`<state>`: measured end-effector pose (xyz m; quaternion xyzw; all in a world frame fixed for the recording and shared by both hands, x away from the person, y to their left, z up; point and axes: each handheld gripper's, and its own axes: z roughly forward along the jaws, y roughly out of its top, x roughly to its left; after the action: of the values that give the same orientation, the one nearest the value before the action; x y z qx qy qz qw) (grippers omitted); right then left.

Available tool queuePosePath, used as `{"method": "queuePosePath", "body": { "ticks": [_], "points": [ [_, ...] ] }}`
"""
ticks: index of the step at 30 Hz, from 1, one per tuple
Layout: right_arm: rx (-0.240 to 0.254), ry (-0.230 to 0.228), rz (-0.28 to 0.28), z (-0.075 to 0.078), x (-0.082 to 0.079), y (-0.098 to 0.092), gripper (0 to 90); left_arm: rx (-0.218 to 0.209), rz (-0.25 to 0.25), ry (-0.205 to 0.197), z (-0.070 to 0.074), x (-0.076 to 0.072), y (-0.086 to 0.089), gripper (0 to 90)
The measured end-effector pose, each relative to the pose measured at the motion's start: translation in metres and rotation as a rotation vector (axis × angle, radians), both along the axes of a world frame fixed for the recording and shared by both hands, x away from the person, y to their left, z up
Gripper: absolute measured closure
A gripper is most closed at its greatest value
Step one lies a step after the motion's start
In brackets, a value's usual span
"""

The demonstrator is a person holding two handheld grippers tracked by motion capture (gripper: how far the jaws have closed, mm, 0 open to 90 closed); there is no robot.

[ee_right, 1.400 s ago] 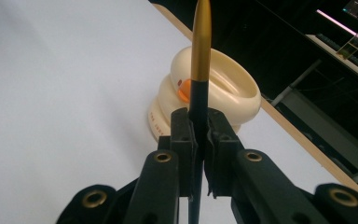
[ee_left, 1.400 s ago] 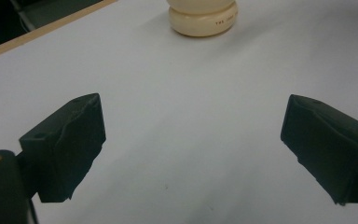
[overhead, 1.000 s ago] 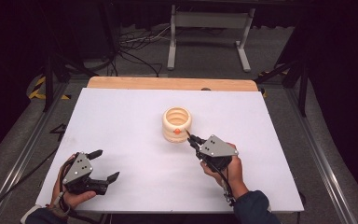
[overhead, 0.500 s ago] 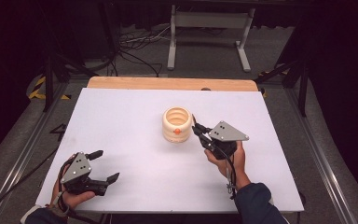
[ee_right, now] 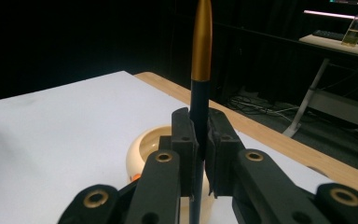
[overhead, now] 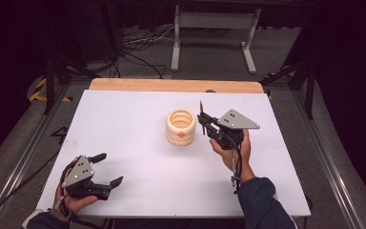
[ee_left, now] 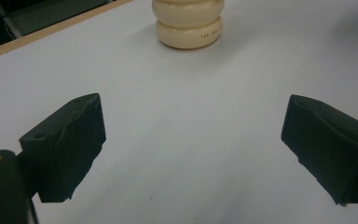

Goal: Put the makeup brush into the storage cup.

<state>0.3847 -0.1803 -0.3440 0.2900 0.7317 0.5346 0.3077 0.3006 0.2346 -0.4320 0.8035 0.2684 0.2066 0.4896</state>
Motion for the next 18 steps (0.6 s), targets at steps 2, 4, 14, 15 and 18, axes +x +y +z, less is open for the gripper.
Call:
{"method": "queuePosePath", "body": {
  "ticks": [2,4,14,15,18],
  "points": [
    [0.009,-0.006,0.006,0.005,0.004,0.004,83.9,-0.005,-0.003,0.003,0.000,0.000,0.000,7.2],
    [0.013,-0.013,0.011,0.009,0.007,0.007,83.9,-0.003,-0.001,0.002,0.000,0.000,0.001,7.3],
    [0.025,-0.036,0.018,0.022,0.022,0.025,83.9,-0.001,0.002,-0.001,0.000,0.000,0.001,8.2],
    [0.027,-0.040,0.015,0.023,0.023,0.027,83.9,-0.003,0.000,0.001,0.000,0.000,0.001,8.2],
    [0.045,-0.044,0.017,0.026,0.027,0.030,83.9,-0.005,0.000,0.002,-0.001,0.001,0.001,8.2]
  ]
}}
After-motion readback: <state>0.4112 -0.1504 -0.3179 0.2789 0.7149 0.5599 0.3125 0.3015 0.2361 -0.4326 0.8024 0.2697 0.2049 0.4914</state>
